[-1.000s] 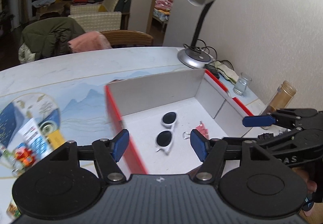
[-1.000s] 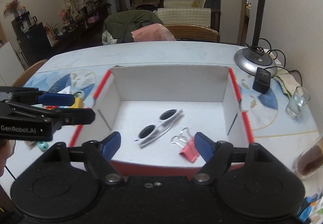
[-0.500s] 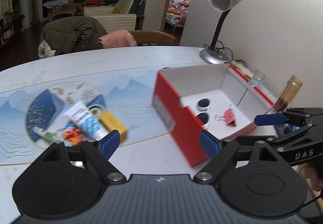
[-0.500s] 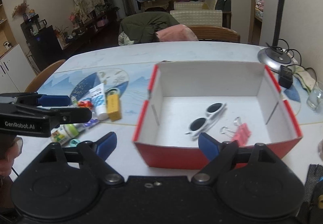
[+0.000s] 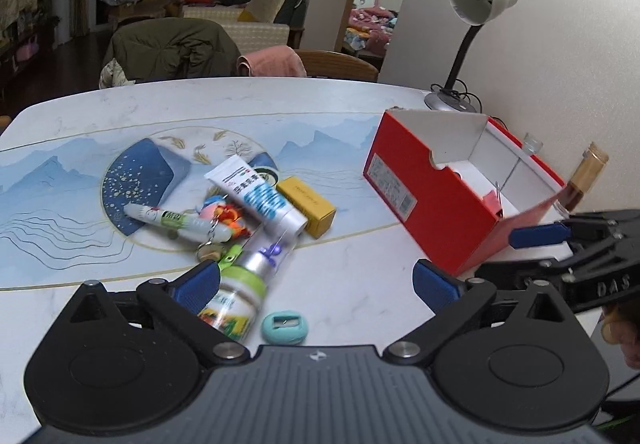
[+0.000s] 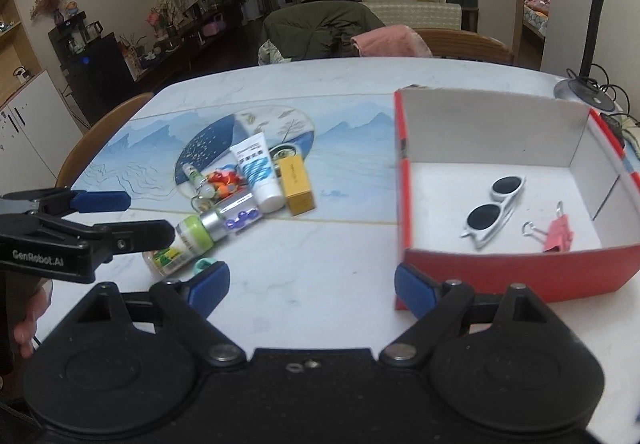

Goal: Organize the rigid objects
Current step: 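Withdraw both open tools from the box back toward the item pile, then grasp the green-capped jar with the left tool while the right tool grasps the teal sharpener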

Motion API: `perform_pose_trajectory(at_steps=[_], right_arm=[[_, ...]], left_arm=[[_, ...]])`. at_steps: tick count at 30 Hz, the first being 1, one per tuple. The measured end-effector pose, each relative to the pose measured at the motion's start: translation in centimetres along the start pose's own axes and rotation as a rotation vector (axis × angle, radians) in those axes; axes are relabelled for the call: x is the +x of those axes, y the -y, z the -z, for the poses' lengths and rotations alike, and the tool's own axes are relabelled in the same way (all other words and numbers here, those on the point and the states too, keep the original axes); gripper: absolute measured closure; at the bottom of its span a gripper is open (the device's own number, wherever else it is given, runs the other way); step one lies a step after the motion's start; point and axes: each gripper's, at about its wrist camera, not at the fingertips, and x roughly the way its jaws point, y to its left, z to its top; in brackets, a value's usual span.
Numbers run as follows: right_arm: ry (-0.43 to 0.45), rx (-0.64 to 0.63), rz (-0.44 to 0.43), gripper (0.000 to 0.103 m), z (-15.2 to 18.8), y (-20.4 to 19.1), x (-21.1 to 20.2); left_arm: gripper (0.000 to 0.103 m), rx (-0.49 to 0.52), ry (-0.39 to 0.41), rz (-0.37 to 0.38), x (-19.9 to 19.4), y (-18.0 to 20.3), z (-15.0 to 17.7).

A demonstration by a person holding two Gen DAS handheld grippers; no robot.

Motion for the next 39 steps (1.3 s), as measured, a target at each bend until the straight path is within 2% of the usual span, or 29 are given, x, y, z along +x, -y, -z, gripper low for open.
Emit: perform_pose_trajectory(at_steps=[8,17,20,25,29,34,37,39], right_arm=[[-0.027,-0.051,-0.017,0.014,1.3,-2.9,2.7],[-0.081,-0.218,-0.064,0.018,2.6,-7.2,6.9],[-0.093,-0.271,-0.075,0.020,2.9,-8.5,8.2],[-0.109,-0.271,-0.107,0.025,2.8,-9.0,10.2],[-0.119,-0.285,-0.104,0.029,2.8,-9.4,11.6],[-0.133,-0.317,-0.110,0.038,2.6,-9.9,13.1],[-0.128,-0.331,-0.113,0.042,2.5,-10.1,13.6],[-0.124,-0.349,-0.112,0.044,2.4,-10.3,13.8]], left_arm=[[0.000,-0.004,-0.017,0.003,0.4,-2.5,1.9],[0.000,0.001,-0.043,-0.003,2.6,-5.0,3.0],[0.000,0.013,-0.049,-0.018,3.4,-5.6,3.1],[0.000,0.004,-0.071,0.015,4.8,-6.5,3.2],[0.001,0.008,-0.086,0.002,5.7,-6.7,3.4],[0.001,0.020,-0.101,-0.001,6.2,-6.8,3.8],[0.007,0.004,-0.108,-0.003,6.4,-7.1,3.9],[0.014,0.002,-0.113,-0.008,6.5,-7.2,4.0]])
